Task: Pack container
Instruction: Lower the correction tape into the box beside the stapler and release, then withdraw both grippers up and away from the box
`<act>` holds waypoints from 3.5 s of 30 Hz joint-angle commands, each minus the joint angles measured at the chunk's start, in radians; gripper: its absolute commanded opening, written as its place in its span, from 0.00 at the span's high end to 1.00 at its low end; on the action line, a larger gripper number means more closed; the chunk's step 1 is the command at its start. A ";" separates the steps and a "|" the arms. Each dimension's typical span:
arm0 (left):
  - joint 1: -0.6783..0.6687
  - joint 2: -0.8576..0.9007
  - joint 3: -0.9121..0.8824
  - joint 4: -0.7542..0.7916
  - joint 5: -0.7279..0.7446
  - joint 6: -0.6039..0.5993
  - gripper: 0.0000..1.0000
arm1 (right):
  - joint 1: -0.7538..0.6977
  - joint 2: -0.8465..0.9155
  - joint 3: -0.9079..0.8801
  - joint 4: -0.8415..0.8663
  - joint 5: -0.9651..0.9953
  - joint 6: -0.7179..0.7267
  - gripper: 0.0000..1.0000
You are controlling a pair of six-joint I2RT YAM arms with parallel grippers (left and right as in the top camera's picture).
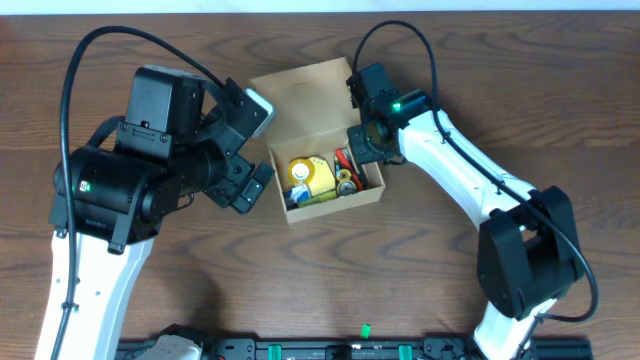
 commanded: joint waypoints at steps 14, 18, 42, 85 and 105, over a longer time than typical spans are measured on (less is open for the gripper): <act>0.002 0.001 0.016 -0.003 -0.006 0.007 0.05 | -0.007 0.010 -0.004 0.013 0.040 0.194 0.99; 0.002 0.001 0.016 -0.003 -0.006 0.007 0.05 | -0.007 0.010 -0.004 0.014 0.044 0.218 0.99; 0.002 0.001 0.016 -0.003 -0.006 0.007 0.05 | -0.007 -0.146 0.206 -0.093 -0.024 0.057 0.46; 0.175 0.190 0.016 0.392 0.144 -0.219 0.05 | -0.286 -0.211 0.216 0.043 -0.274 -0.500 0.15; 0.402 0.592 0.016 0.756 0.415 -0.245 0.14 | -0.301 0.015 0.212 0.111 -0.360 -0.372 0.30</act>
